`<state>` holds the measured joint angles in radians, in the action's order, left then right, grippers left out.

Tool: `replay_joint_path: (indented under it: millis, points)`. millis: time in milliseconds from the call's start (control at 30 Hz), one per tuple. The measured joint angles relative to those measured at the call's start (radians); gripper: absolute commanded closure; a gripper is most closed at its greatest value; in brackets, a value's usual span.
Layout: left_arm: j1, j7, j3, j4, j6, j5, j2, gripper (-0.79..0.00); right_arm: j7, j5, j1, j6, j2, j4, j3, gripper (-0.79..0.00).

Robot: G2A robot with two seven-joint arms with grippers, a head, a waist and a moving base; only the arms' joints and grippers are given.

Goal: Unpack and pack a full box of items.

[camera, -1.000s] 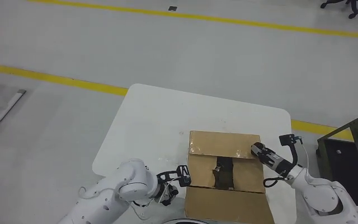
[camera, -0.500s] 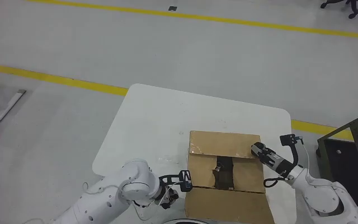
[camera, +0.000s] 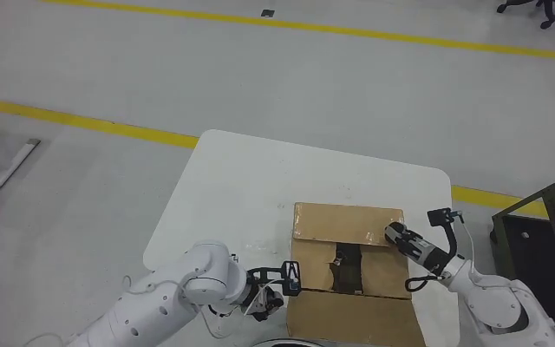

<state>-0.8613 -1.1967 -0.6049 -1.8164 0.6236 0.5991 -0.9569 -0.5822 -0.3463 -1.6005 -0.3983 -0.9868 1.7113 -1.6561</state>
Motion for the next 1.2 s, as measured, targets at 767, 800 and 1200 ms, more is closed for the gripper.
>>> replay_joint_path:
  millis: [767,800,1200]
  points:
    - [0.101,-0.004,0.148,0.023,-0.004,-0.116,0.014,0.0,0.001,-0.003,-0.013,0.001,0.0,0.024,0.014,0.0]
    - [0.115,0.001,0.162,0.026,0.001,-0.119,0.014,0.0,0.002,-0.003,-0.012,0.002,0.0,0.024,0.014,0.0]
    - [0.216,0.083,0.213,0.068,0.082,-0.2,-0.002,0.0,-0.003,-0.001,-0.01,0.004,0.0,0.021,0.021,0.0]
